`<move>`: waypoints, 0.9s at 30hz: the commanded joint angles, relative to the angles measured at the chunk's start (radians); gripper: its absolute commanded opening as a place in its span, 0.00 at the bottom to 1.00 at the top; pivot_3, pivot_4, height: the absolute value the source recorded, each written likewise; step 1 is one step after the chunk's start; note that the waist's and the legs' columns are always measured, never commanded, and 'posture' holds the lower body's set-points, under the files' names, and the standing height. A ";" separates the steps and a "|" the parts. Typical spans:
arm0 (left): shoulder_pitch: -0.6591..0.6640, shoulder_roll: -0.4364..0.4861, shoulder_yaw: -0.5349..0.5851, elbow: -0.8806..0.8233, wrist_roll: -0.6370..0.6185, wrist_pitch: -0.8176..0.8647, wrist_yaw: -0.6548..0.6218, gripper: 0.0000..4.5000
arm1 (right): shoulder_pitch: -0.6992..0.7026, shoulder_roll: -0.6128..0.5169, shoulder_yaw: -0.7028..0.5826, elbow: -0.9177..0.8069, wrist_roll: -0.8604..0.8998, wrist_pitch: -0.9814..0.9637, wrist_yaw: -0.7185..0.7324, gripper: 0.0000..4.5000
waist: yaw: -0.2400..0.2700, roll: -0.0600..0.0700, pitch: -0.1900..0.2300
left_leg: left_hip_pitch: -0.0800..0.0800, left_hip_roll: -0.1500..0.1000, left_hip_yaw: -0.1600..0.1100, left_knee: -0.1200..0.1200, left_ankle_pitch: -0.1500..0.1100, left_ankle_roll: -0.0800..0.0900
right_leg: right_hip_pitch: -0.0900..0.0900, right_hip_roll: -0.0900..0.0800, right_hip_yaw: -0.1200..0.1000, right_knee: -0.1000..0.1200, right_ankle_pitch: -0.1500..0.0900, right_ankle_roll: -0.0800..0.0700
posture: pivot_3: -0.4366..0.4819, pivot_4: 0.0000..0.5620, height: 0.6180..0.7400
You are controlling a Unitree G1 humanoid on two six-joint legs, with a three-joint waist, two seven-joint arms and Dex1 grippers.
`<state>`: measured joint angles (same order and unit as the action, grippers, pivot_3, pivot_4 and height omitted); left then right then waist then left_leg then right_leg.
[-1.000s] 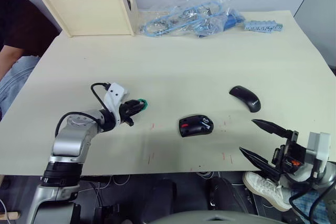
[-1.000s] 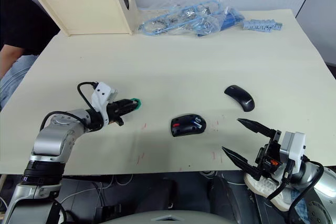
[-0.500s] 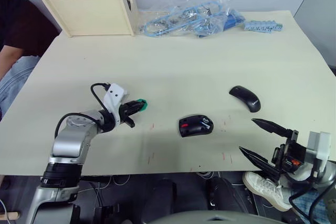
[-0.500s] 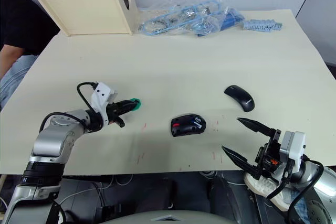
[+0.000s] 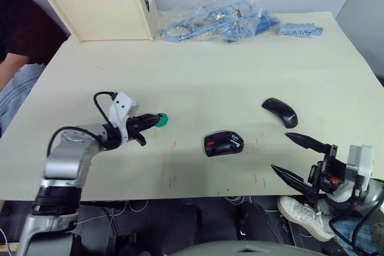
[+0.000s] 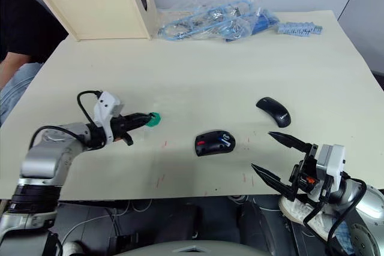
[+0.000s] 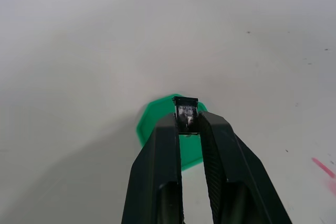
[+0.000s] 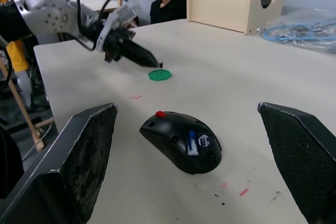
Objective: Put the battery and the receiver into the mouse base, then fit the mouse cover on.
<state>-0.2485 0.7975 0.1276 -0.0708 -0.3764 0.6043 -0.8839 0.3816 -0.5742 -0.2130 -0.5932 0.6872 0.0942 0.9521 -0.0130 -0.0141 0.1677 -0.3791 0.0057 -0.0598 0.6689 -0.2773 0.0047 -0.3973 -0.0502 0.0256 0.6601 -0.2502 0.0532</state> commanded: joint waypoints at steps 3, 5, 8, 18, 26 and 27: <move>-0.004 0.066 0.026 -0.094 -0.062 0.028 -0.088 0.01 | -0.022 -0.038 -0.013 -0.044 0.042 0.074 -0.031 1.00 | 0.001 0.000 0.000 | 0.000 0.000 0.000 0.000 0.000 0.000 | 0.000 0.000 0.000 0.000 0.000 0.000 | 0.48 0.27 1.00; -0.009 0.081 0.025 -0.109 -0.076 0.041 -0.109 0.01 | -0.030 -0.043 -0.017 -0.045 0.047 0.086 -0.035 1.00 | 0.000 0.000 0.000 | 0.000 0.000 0.000 0.000 0.000 0.000 | 0.000 0.000 0.000 0.000 0.000 0.000 | 0.48 0.27 1.00; -0.036 0.113 0.018 -0.149 -0.110 0.071 -0.151 0.01 | -0.066 -0.060 -0.031 -0.044 0.068 0.116 -0.046 1.00 | 0.000 0.000 0.000 | 0.000 0.000 0.000 0.000 0.000 0.000 | 0.000 0.000 0.000 0.000 0.000 0.000 | 0.48 0.27 1.00; -0.145 0.144 -0.078 -0.224 -0.138 0.065 -0.256 0.01 | -0.255 -0.188 -0.003 -0.058 0.161 0.407 -0.196 1.00 | -0.001 -0.001 0.001 | 0.000 0.000 0.002 0.000 0.000 0.000 | 0.000 0.001 0.000 0.000 0.000 0.000 | 0.48 0.27 1.00; -0.280 0.128 -0.219 -0.234 -0.073 0.013 -0.308 0.01 | -0.561 -0.247 0.067 0.022 0.456 0.824 -0.426 1.00 | -0.002 -0.005 0.005 | -0.002 0.000 0.002 0.000 0.000 0.000 | 0.000 0.001 -0.002 0.000 0.000 0.000 | 0.48 0.27 1.00; -0.296 0.126 -0.234 -0.235 -0.067 0.009 -0.315 0.01 | -0.602 -0.241 0.081 0.036 0.491 0.863 -0.449 1.00 | -0.002 -0.005 0.006 | -0.002 0.000 0.003 0.000 0.000 0.000 | 0.000 0.001 -0.002 0.000 0.000 0.000 | 0.48 0.27 1.00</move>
<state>-0.5240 0.9193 -0.0972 -0.2765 -0.4536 0.6314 -1.1850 -0.1936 -0.8155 -0.1375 -0.5594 1.1143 0.9024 0.5470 -0.0149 -0.0195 0.1733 -0.3812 0.0054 -0.0571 0.6693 -0.2772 0.0049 -0.3979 -0.0493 0.0236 0.6598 -0.2502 0.0529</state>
